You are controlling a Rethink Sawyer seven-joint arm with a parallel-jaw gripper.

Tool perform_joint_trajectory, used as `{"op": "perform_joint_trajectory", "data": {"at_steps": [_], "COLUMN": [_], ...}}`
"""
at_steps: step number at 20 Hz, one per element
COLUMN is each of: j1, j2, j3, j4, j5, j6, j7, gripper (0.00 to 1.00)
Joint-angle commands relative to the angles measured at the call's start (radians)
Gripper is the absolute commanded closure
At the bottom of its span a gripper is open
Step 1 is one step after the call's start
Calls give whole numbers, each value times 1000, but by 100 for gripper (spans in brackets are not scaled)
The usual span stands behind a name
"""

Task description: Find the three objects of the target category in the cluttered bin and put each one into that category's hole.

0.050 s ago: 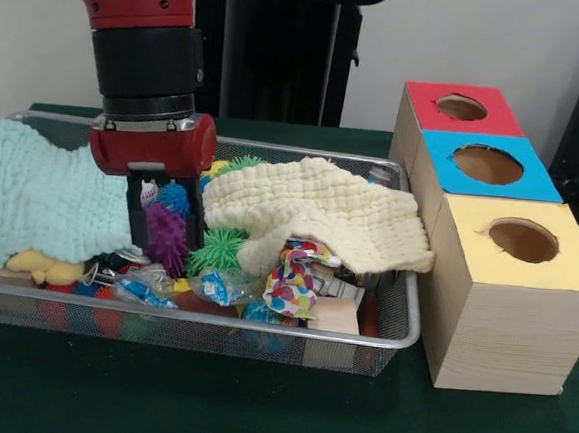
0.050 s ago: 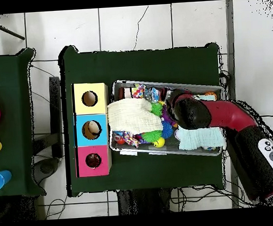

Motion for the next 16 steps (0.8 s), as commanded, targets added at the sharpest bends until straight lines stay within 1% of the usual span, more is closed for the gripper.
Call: {"op": "perform_joint_trajectory", "data": {"at_steps": [1,4,8,10,16], "j1": [18,19,43,49,45], "j2": [17,36,52,66,108], "j3": [-81,-97,-151,-170,-197], "j4": [8,-4,-37,-51,-79], "j5": [-75,-94,-114,-126,-139], "j6": [122,106,113,98,76], "j7": [-97,-90,-62,-57,-54], "gripper": [0,0,0,0,0]}}
